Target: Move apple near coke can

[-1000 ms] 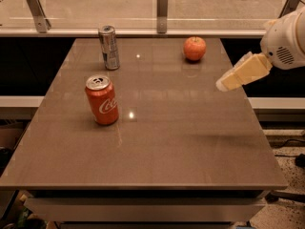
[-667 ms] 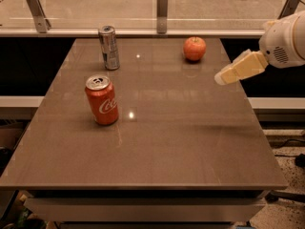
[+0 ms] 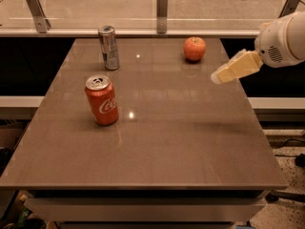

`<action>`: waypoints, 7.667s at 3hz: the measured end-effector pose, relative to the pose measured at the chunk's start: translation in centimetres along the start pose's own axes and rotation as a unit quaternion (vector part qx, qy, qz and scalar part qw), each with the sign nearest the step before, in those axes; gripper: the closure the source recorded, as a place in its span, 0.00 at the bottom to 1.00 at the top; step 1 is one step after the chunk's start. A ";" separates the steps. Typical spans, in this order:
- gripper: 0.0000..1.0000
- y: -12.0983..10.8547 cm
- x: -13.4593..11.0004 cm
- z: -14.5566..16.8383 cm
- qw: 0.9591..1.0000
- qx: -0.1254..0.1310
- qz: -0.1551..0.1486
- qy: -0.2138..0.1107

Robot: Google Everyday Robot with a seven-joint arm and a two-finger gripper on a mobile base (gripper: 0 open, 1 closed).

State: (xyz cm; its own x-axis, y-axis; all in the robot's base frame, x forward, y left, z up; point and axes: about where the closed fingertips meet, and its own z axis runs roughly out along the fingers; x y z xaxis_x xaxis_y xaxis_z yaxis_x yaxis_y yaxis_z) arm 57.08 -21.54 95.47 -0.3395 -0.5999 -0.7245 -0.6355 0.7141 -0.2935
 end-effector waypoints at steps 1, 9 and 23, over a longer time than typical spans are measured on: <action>0.00 -0.8 0.6 1.5 0.999 -0.003 0.032 -0.010; 0.00 -3.7 -2.9 16.0 0.986 -0.026 0.137 -0.093; 1.00 -3.2 -3.2 16.0 0.971 -0.121 0.145 -0.149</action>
Offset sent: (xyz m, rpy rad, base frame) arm 0.0619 -0.0189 -0.0267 0.1770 0.0229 -0.1344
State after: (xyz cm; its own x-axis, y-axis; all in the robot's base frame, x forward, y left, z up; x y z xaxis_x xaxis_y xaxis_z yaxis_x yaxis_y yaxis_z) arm 71.25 -16.12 88.73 -0.3354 -0.2297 -0.9136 -0.7003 0.7095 0.0787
